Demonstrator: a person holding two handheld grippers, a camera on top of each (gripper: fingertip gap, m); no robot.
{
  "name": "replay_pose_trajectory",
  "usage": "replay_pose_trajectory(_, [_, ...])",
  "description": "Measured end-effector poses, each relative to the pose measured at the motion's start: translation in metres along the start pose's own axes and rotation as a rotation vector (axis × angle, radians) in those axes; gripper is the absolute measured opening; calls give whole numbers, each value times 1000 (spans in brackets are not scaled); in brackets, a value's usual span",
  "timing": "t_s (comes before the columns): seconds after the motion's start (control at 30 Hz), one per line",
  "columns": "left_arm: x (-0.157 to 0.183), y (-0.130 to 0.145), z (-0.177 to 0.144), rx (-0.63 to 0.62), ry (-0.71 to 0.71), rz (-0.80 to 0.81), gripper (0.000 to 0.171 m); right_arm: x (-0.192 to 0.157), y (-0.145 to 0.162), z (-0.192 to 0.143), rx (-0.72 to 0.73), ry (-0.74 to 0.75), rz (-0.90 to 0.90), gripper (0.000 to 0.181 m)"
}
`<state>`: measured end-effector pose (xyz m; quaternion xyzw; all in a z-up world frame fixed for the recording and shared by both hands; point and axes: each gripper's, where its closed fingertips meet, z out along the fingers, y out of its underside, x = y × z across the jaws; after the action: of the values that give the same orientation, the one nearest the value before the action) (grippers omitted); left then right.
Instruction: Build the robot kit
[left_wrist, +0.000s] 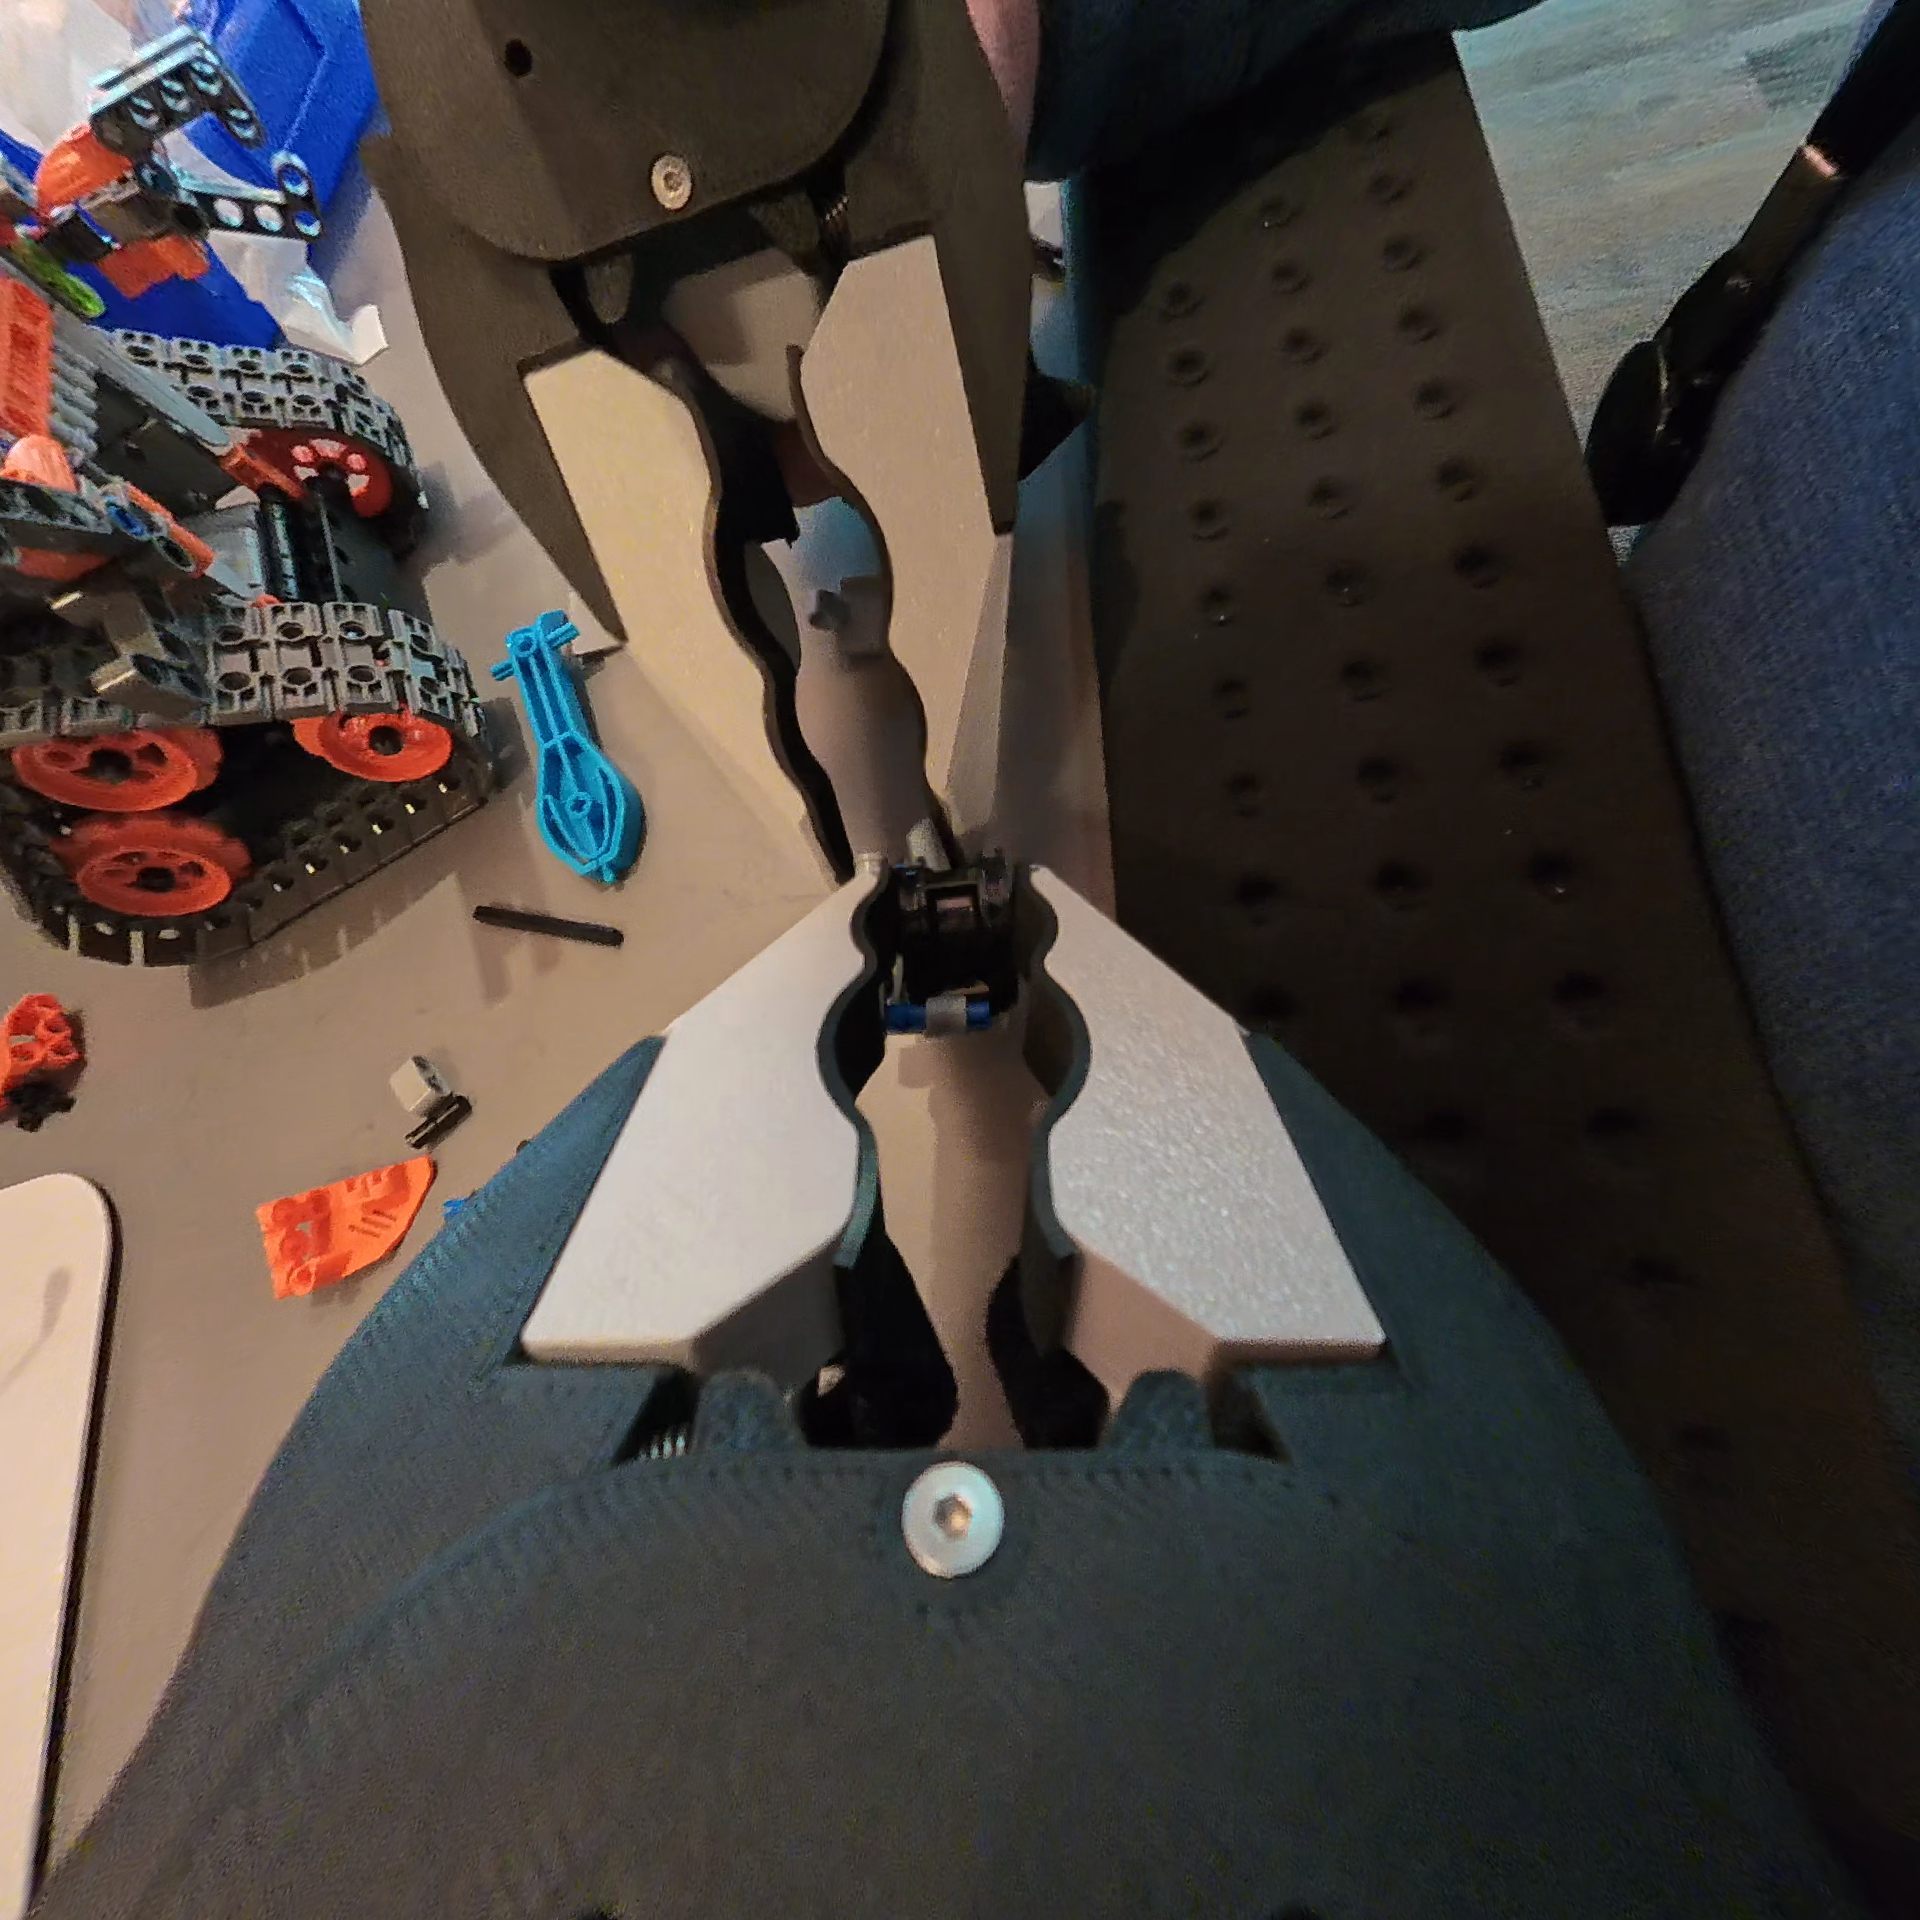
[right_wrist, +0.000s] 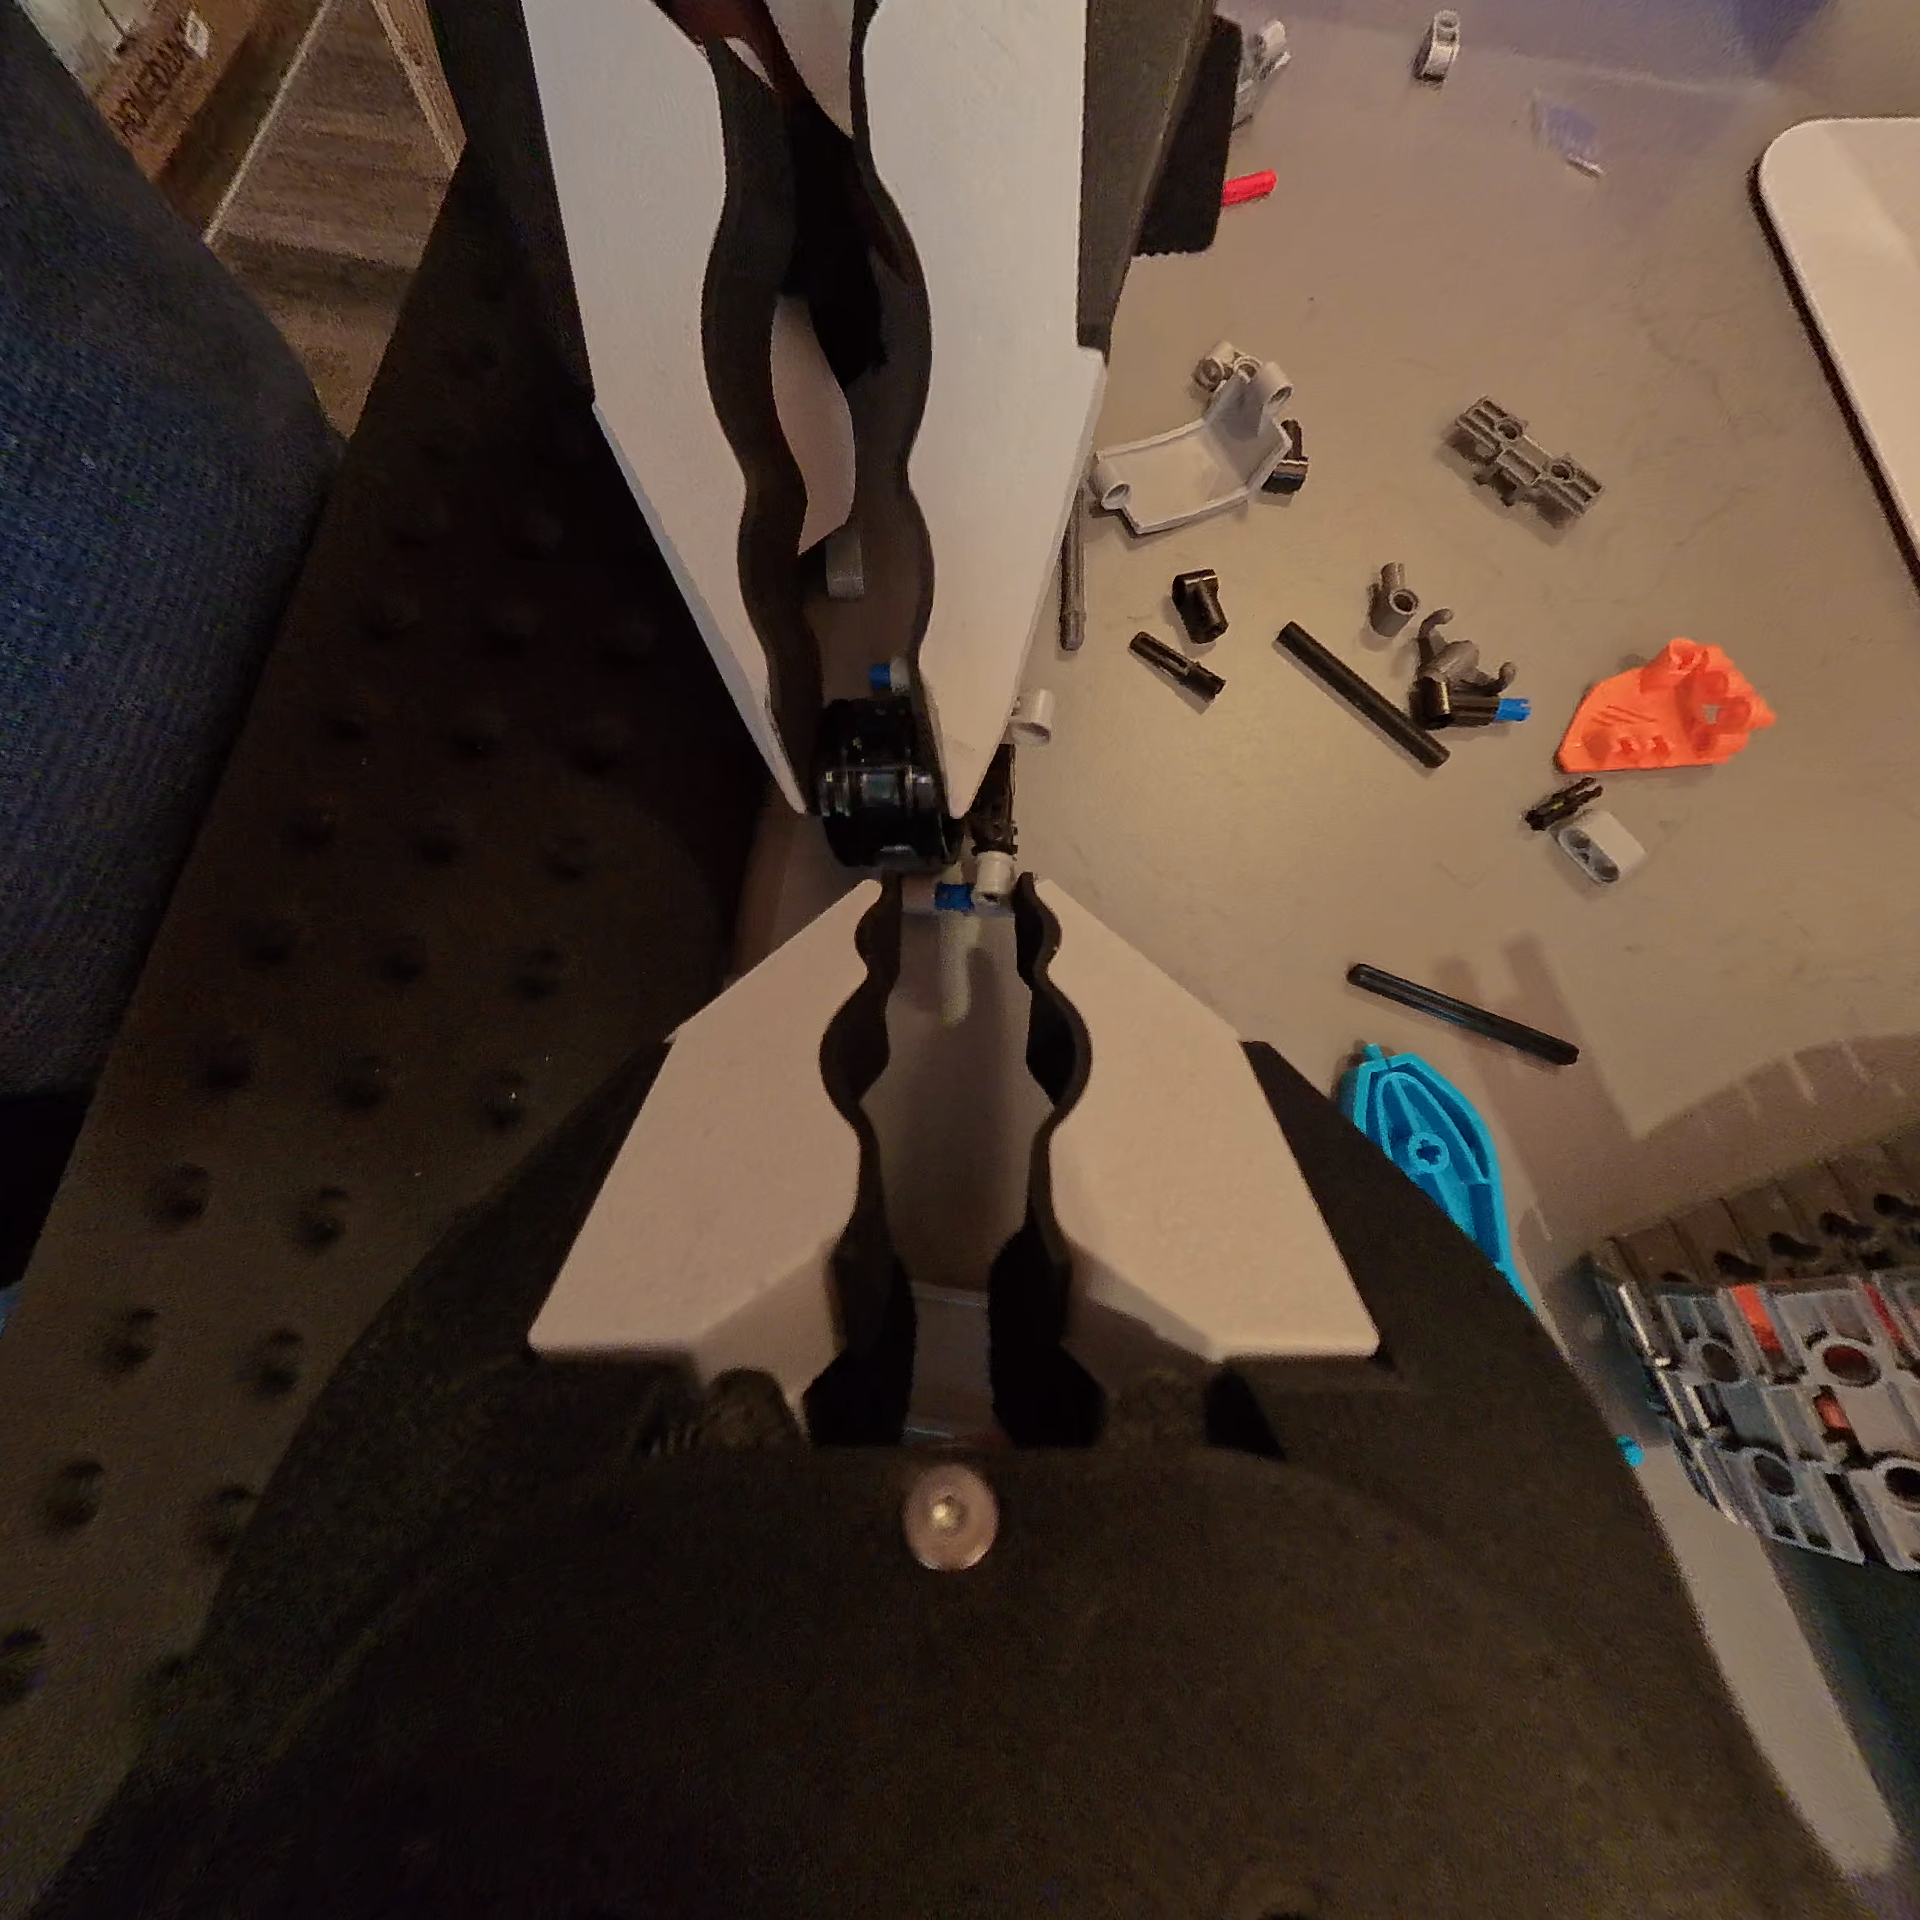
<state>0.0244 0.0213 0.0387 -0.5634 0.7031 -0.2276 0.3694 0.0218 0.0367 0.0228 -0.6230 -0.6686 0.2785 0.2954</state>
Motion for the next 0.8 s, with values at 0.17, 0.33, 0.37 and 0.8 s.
replay_pose_trajectory(0.17, [-1, 8, -6, -15, -21, -18, 21, 1, -4, -3, 24, 10, 1, 20])
replay_pose_trajectory(0.33, [0, 12, -8, -9, 4, -49, 20, 0, -6, -4, 39, 5, -2, 20])
replay_pose_trajectory(0.37, [0, 13, -8, -4, 10, -56, 20, 0, -7, -4, 45, -2, 9, 20])
replay_pose_trajectory(0.8, [2, 18, -7, 22, 65, -85, 18, 0, -8, -3, 66, -42, 32, 16])
